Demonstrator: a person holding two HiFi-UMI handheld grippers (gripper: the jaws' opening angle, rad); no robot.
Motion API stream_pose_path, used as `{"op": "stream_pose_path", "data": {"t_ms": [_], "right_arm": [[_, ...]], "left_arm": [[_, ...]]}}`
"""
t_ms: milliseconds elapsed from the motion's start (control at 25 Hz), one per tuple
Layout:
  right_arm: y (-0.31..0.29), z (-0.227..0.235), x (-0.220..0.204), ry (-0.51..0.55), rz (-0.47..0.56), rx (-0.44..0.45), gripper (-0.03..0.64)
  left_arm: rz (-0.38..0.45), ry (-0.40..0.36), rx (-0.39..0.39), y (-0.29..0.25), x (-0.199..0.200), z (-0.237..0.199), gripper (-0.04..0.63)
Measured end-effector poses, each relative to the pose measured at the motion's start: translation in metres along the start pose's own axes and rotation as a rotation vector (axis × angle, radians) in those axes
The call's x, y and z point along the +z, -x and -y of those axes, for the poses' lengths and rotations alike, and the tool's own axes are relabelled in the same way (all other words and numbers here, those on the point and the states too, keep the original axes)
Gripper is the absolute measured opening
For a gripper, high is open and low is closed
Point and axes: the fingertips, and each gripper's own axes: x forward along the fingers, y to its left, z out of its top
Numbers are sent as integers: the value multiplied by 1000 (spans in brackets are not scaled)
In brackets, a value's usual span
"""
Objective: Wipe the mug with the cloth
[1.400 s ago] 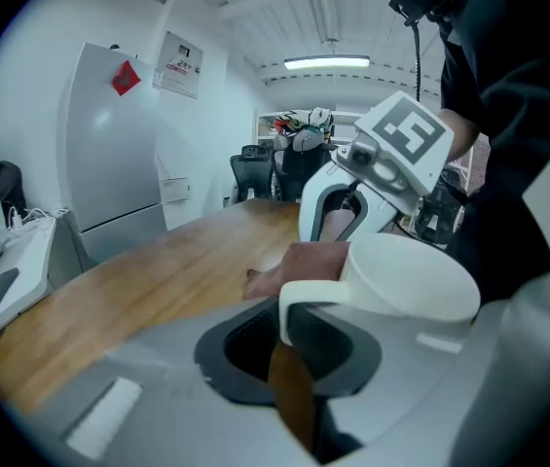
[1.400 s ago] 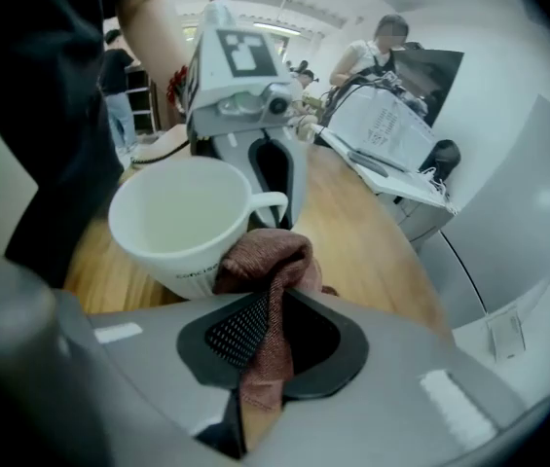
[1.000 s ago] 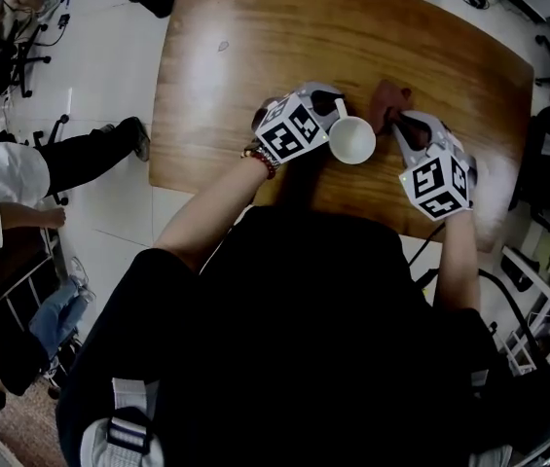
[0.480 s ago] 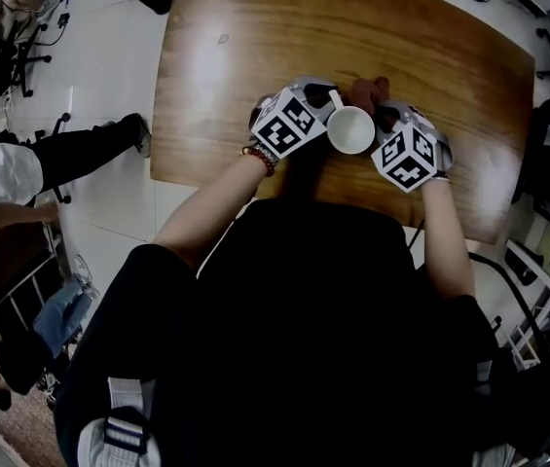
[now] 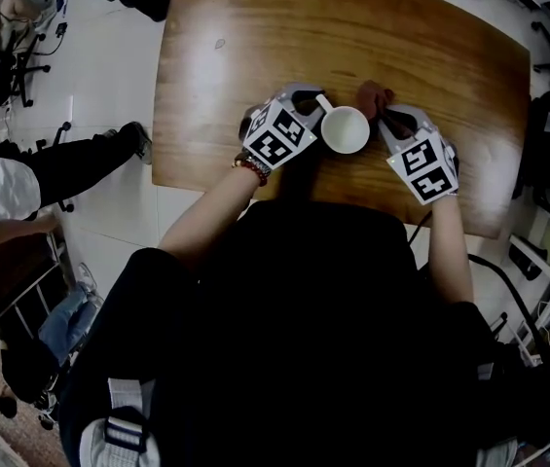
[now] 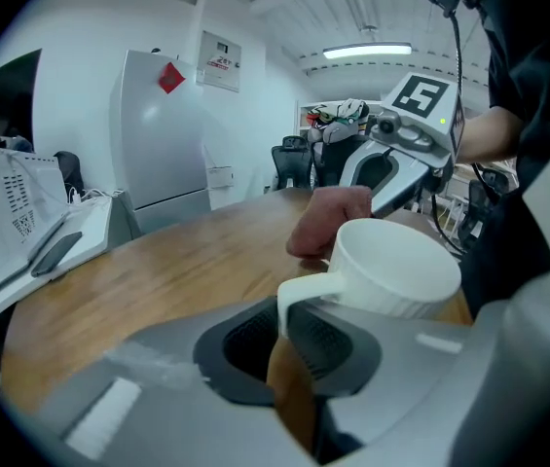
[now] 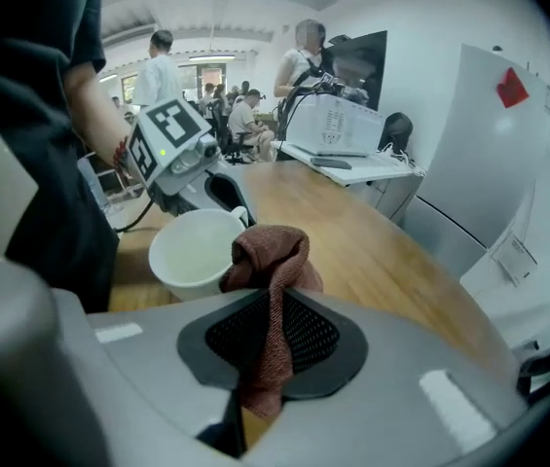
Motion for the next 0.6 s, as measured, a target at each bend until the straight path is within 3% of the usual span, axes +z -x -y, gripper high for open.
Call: {"op": "stream_pose_path", "data": {"t_ms": [160,600], "right_arm": [[17,-1,5,-73,29,27,43],[-30,-23,-15,-49,-88,75,41]], "left_arm": [[6,19,19,4,-5,0,31],[8,39,65,26,-17,4,31]]}}
